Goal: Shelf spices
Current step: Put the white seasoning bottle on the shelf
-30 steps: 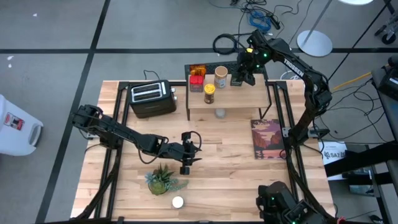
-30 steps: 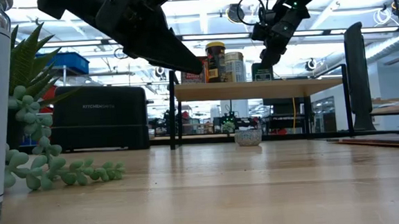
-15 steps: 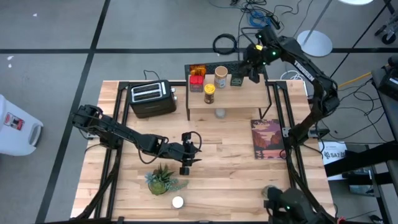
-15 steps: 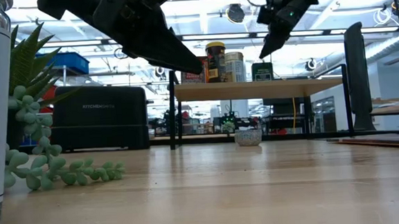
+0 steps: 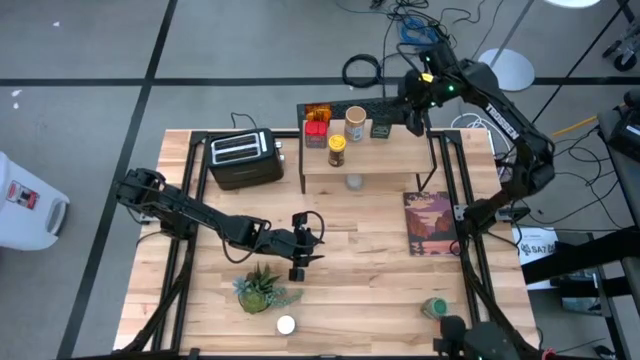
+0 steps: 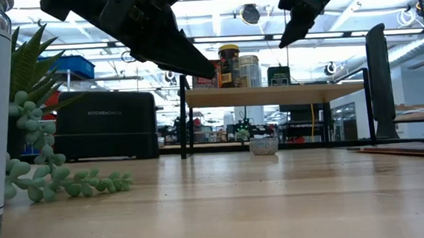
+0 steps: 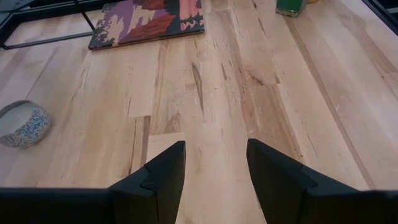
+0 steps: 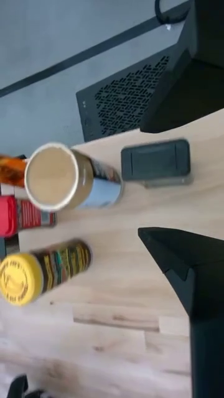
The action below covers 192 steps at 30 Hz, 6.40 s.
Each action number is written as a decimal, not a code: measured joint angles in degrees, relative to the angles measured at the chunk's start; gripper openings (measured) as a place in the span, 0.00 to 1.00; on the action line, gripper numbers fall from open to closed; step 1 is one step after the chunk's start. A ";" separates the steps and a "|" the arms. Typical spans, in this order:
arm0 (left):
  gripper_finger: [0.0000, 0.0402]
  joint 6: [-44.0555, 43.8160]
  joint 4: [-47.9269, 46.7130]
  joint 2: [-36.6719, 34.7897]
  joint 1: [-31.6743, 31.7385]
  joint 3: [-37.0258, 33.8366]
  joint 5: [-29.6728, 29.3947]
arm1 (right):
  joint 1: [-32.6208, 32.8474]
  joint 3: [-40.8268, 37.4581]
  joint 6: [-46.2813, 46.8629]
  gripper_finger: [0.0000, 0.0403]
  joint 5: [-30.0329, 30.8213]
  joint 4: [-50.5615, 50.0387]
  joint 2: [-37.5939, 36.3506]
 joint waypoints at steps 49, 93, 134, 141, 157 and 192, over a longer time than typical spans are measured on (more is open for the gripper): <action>0.45 0.04 0.10 -2.93 -1.15 0.11 5.32 | 30.58 -0.11 19.35 0.62 0.07 -12.38 -10.48; 0.86 -5.09 -27.89 -7.21 -9.83 11.52 27.21 | 44.53 -0.11 27.60 0.62 3.65 -14.41 -10.44; 0.86 -7.23 -21.35 0.90 -25.42 12.38 5.65 | 52.89 -0.04 32.78 0.62 6.51 -12.73 -10.44; 0.86 -6.42 -21.56 1.39 -25.99 12.68 2.56 | 55.71 -0.04 34.28 0.62 9.49 -12.53 -10.44; 0.86 -7.43 -21.44 3.41 -26.10 12.68 4.38 | 59.93 -0.04 37.46 0.62 12.11 -11.37 -10.44; 0.52 -5.93 -21.31 5.70 -26.08 12.68 5.26 | 60.73 -0.04 37.70 0.62 12.31 -10.52 -10.44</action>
